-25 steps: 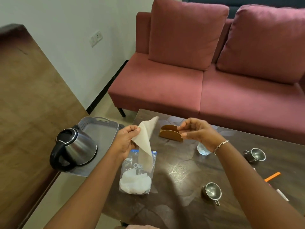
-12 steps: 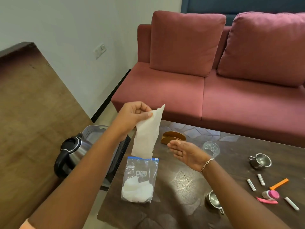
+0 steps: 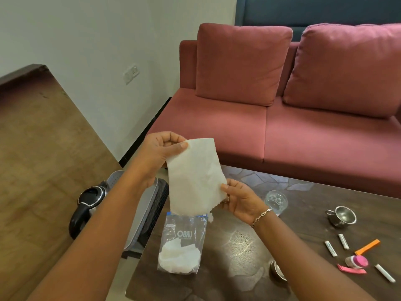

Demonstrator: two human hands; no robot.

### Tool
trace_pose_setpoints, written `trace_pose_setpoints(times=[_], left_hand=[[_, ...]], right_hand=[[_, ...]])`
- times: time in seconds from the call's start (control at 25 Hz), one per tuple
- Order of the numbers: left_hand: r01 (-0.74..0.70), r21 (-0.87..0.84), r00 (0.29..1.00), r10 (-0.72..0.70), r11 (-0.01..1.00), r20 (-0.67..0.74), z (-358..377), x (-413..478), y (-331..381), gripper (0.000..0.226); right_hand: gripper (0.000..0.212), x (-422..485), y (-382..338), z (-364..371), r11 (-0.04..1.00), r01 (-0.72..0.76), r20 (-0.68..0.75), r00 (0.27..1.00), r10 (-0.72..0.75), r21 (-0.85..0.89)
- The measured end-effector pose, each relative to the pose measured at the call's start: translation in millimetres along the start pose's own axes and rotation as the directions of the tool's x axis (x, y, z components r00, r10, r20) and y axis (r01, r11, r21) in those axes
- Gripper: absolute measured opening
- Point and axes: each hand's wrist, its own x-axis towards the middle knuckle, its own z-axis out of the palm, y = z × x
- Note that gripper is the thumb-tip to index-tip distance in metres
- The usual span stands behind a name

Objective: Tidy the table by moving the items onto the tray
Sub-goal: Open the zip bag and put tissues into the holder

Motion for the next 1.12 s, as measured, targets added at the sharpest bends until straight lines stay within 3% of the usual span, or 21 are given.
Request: trace_pose_setpoints(times=[0.08,0.28,0.52,0.72,1.0,1.12], left_hand=[[0.009,0.009,0.998,-0.009,1.0,-0.059,-5,0,-8,0.01],[-0.021,0.132,0.984,0.044,0.991,-0.174,-12,0,-34,0.019],[0.076,0.173,0.997,-0.074,0.982,-0.017,-20,-6,-45,0.026],[0.053,0.285,0.997,-0.036,0.957,-0.066,-23,-4,-52,0.028],[0.031,0.277,0.998,-0.012,0.96,-0.068,-26,-5,-59,0.029],[0.055,0.3,0.996,-0.031,0.952,-0.083,-22,-4,-63,0.03]], right_hand=[[0.006,-3,-5,-4,0.998,0.025,-0.085,0.996,-0.03,-0.058],[0.022,-4,-14,-13,0.98,0.127,-0.211,0.965,-0.157,-0.153],[0.02,-8,-30,-7,0.89,0.268,-0.148,0.929,-0.34,-0.368],[0.029,-9,-41,-1,0.818,0.303,-0.091,0.915,-0.393,-0.489],[0.019,-10,-55,11,0.676,0.338,-0.07,0.863,-0.5,-0.655],[0.017,-14,-61,15,0.733,0.363,-0.059,0.875,-0.48,-0.576]])
